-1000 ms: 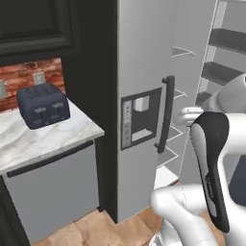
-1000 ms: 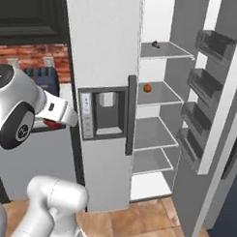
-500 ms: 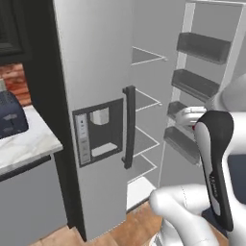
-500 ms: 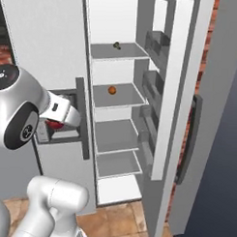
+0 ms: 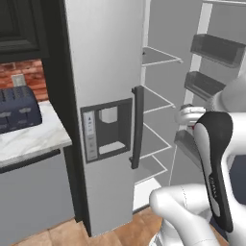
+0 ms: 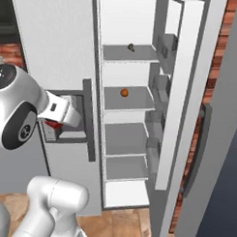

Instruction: Place the bell pepper in the correct fridge rack based on whether it is a fruit or vegetable. Finally, close the fridge door.

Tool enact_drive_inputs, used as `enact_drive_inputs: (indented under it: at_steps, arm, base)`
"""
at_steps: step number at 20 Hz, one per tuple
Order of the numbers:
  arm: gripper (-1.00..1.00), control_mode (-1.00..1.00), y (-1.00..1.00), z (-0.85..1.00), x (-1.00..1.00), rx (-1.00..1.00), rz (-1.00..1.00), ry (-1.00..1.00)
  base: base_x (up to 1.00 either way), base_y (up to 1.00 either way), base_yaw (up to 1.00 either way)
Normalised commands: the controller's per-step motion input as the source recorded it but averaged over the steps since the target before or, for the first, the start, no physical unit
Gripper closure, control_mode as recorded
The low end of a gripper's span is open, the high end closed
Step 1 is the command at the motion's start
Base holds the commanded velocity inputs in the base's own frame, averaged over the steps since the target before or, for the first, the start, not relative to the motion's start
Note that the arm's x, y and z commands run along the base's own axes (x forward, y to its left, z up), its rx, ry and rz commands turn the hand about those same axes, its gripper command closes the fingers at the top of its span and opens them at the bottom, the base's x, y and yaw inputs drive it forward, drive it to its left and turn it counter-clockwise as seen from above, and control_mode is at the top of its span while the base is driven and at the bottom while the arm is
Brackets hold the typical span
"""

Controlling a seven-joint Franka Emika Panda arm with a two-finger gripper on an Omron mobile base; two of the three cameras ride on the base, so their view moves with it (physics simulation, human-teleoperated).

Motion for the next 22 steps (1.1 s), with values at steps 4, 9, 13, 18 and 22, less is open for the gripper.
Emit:
enact_drive_inputs:
  at_steps: [4, 9, 13, 18, 22]
  arm:
    - [1.0, 1.0, 0.0, 0.0, 0.0, 0.0, 0.0, 0.0]
    - [1.0, 1.0, 0.0, 0.0, 0.0, 0.0, 0.0, 0.0]
    - [1.0, 1.0, 0.0, 0.0, 0.0, 0.0, 0.0, 0.0]
    - [1.0, 1.0, 0.0, 0.0, 0.0, 0.0, 0.0, 0.0]
    - [1.0, 1.0, 0.0, 0.0, 0.0, 0.0, 0.0, 0.0]
  base:
    - [0.07, -0.64, 0.22]
    - [0.11, -0.62, 0.19]
    - [0.24, -0.25, 0.14]
    - [0.31, 0.0, 0.09]
    - [0.39, -0.01, 0.06]
